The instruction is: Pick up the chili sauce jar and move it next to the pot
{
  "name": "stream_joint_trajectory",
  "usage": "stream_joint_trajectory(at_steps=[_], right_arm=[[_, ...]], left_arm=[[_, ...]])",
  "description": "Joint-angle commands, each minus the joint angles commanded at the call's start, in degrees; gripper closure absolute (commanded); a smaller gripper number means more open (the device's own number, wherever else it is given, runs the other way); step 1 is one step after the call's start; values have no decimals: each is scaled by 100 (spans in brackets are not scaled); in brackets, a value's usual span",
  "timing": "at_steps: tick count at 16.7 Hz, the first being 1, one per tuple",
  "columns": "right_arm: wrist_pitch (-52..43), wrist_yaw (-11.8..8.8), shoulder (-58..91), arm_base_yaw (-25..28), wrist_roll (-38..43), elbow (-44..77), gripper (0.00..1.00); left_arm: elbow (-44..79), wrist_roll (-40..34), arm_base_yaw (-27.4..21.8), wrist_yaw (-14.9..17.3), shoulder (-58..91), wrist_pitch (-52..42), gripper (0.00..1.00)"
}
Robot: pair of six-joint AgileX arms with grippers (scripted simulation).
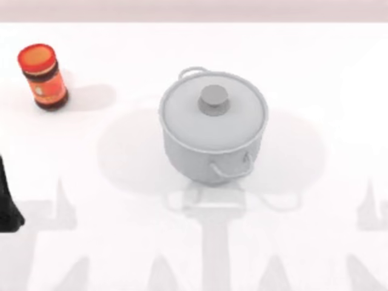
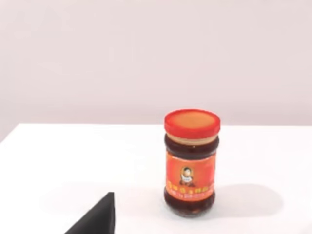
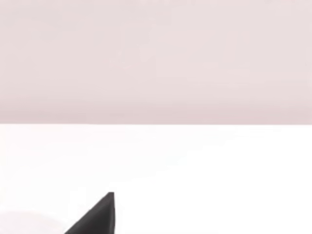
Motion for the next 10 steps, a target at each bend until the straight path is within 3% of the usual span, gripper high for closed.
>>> stream_joint_trajectory(at_steps=[5,10], right_arm=[[0,0,0,0,0,0,0],[0,0,0,0,0,0,0]], left_arm=[[325,43,38,-25,278,-144,0],[1836,226,106,-33,1708,-911,0]])
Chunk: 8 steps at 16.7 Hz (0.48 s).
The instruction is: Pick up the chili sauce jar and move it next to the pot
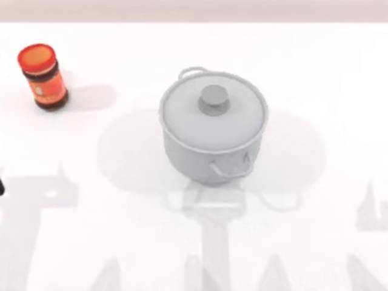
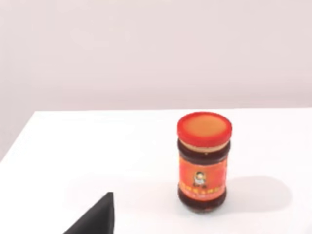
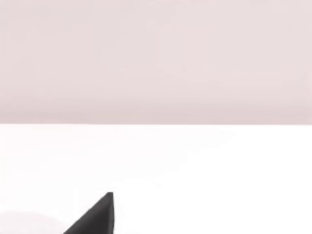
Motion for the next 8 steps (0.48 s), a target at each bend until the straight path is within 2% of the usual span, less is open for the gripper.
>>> stream_joint_trajectory(at_steps=[8], right_arm=[[0,0,0,0,0,0,0]], left_arm=[[3959,414,3,128,4109,-2242,0]])
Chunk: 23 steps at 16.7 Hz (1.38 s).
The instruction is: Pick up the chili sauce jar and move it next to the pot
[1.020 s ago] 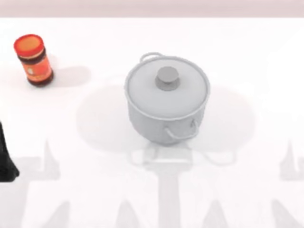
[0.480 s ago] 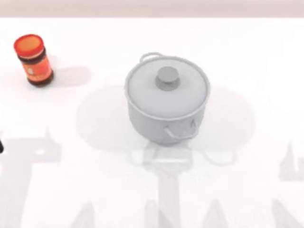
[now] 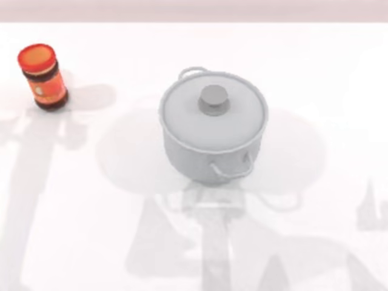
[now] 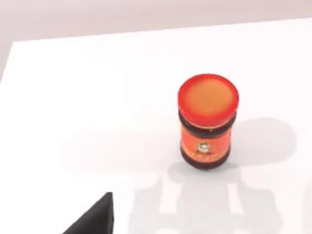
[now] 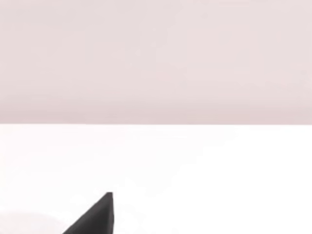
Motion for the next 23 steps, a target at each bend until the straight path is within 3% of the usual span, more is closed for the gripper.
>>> stream_joint_trajectory(at_steps=[8,13,17,23], right_arm=[[0,0,0,0,0,0,0],[0,0,0,0,0,0,0],[0,0,0,0,0,0,0],[0,0,0,0,0,0,0]], left_arm=[[4512,365,-52,151,4732,-2518,0],[6706,508,-71,197,7027,-3710,0],[7693,567,-73,208,8053,-4236,0],[7864,577,-73,210,8232,-4328,0]])
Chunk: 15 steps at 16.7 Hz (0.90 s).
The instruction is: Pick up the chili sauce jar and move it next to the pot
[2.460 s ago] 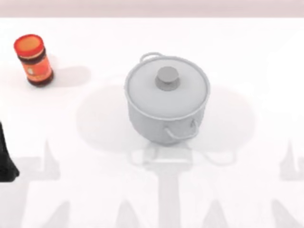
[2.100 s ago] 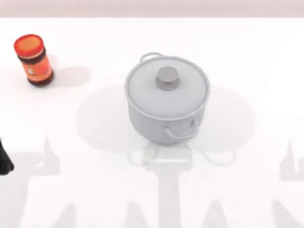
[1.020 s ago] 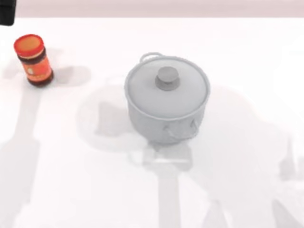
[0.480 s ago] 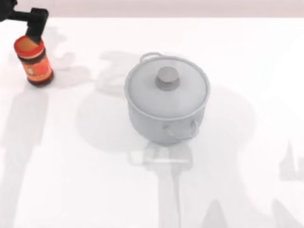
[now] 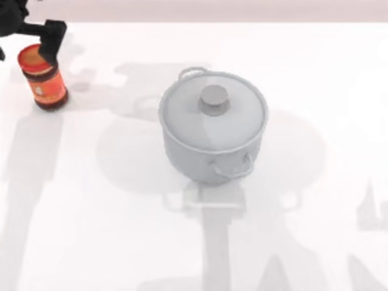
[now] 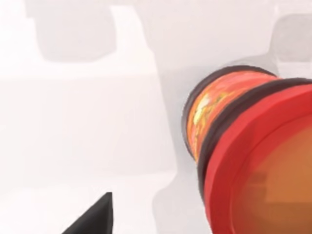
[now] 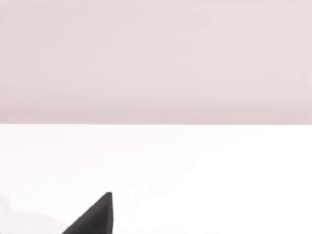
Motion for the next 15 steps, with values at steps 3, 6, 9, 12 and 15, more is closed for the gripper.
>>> stream_joint_trajectory(at_steps=[3,6,9,12,15], right_arm=[[0,0,0,0,0,0,0],[0,0,0,0,0,0,0],[0,0,0,0,0,0,0],[0,0,0,0,0,0,0],[0,0,0,0,0,0,0]], left_arm=[[-103,9,8,2,19,112,0],[-466,-8,-10,0,123,604,0],[-725,-21,-23,-1,211,937,0],[-728,-21,-23,-1,212,941,0],[-728,-21,-23,-1,212,941,23]])
